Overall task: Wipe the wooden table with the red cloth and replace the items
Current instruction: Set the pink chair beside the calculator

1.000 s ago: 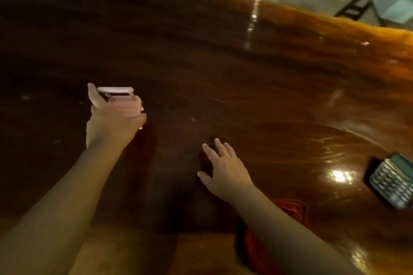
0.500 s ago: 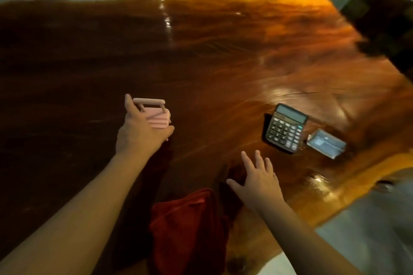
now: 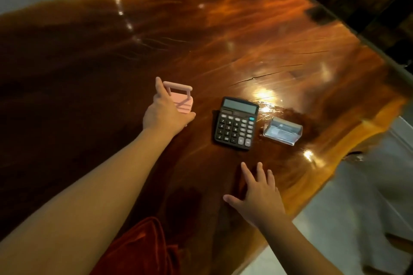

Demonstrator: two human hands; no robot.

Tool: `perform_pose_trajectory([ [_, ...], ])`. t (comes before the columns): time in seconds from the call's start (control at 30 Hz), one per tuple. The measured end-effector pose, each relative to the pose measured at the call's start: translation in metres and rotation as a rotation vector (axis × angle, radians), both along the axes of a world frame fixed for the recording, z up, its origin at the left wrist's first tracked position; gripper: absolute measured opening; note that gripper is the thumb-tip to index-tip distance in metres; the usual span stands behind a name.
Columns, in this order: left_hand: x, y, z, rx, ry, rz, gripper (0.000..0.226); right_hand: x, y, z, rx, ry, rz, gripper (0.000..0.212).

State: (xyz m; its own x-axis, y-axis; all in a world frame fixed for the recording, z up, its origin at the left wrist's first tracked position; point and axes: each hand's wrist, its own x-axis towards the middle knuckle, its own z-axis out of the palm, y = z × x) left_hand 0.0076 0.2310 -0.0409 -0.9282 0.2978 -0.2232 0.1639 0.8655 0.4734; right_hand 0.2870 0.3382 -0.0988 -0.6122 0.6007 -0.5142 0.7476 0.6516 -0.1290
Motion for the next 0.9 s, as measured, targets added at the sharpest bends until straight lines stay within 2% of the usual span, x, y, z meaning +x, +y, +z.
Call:
perform_pose_trajectory([
  [0.2, -0.001, 0.047, -0.019, -0.016, 0.029, -0.055, 0.134, 0.0, 0.003, -0.006, -0.027, -0.018, 0.037, 0.109],
  [0.47, -0.005, 0.058, -0.023, -0.017, 0.042, -0.075, 0.138, 0.0, 0.004, -0.01, -0.046, 0.008, 0.028, 0.109],
  [0.63, 0.0, 0.028, -0.02, -0.02, 0.022, -0.071, 0.139, -0.001, 0.003, -0.01, -0.042, 0.0, 0.02, 0.11],
  [0.9, 0.02, -0.081, -0.009, -0.103, -0.077, -0.077, 0.116, -0.009, -0.002, 0.004, -0.064, -0.042, -0.025, 0.11],
])
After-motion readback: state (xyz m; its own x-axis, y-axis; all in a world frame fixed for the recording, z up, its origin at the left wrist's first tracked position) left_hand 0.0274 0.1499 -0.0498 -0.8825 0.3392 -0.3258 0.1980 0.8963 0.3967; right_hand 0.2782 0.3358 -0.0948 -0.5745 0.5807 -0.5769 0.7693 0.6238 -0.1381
